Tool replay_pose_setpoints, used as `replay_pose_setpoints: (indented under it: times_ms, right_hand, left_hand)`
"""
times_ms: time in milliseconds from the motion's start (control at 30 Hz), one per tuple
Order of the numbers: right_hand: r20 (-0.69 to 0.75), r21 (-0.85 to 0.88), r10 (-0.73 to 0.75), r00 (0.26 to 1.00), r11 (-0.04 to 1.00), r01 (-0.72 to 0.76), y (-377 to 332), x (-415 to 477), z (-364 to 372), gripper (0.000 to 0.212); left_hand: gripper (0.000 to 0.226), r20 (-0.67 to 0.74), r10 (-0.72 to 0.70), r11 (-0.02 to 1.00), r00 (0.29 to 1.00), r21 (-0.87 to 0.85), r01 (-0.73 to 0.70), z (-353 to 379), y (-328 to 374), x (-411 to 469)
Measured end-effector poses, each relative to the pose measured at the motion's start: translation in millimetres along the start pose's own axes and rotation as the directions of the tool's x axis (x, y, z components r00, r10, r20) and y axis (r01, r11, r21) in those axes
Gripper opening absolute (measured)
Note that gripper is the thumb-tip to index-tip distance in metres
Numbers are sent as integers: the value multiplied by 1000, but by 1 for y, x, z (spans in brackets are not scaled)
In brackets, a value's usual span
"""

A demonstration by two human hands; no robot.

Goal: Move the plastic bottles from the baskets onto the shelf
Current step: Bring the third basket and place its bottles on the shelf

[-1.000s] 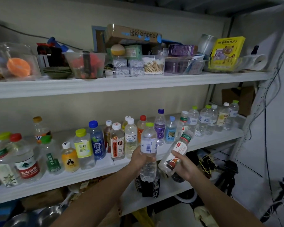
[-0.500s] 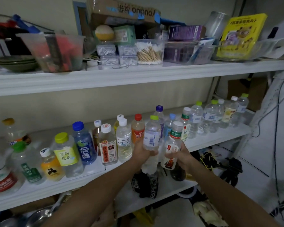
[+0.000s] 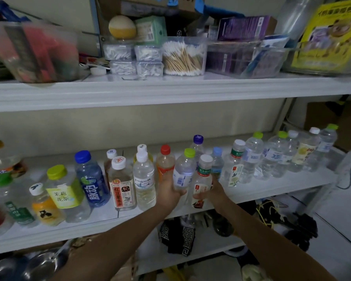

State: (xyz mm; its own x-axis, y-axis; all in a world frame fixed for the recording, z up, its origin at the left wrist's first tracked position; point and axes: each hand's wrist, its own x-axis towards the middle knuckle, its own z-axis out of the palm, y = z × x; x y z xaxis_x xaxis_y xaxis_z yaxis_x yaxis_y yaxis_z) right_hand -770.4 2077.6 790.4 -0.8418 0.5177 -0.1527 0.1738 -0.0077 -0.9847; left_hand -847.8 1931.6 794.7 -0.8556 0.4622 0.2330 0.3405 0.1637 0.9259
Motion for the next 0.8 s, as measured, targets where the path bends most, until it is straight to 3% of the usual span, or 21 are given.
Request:
replay_pose_setpoints:
  times_ms: [167, 500, 667, 800]
  right_hand:
    - [18, -73, 14, 1000, 997, -13, -2, 10, -4, 72]
    - [71, -144, 44, 996, 989, -34, 1, 12, -5, 76]
    - [60, -158, 37, 998, 987, -27, 1, 11, -5, 76]
    - [61, -173, 39, 997, 985, -28, 4, 11, -5, 82]
  left_hand:
    - [63, -26, 90, 994, 996, 60, -88, 1, -3, -1]
    - [65, 27, 44, 988, 999, 144, -47, -7, -16, 2]
    - [75, -31, -6, 992, 1000, 128, 10, 0, -18, 0]
    - [87, -137, -1, 956, 991, 291, 41, 7, -24, -1]
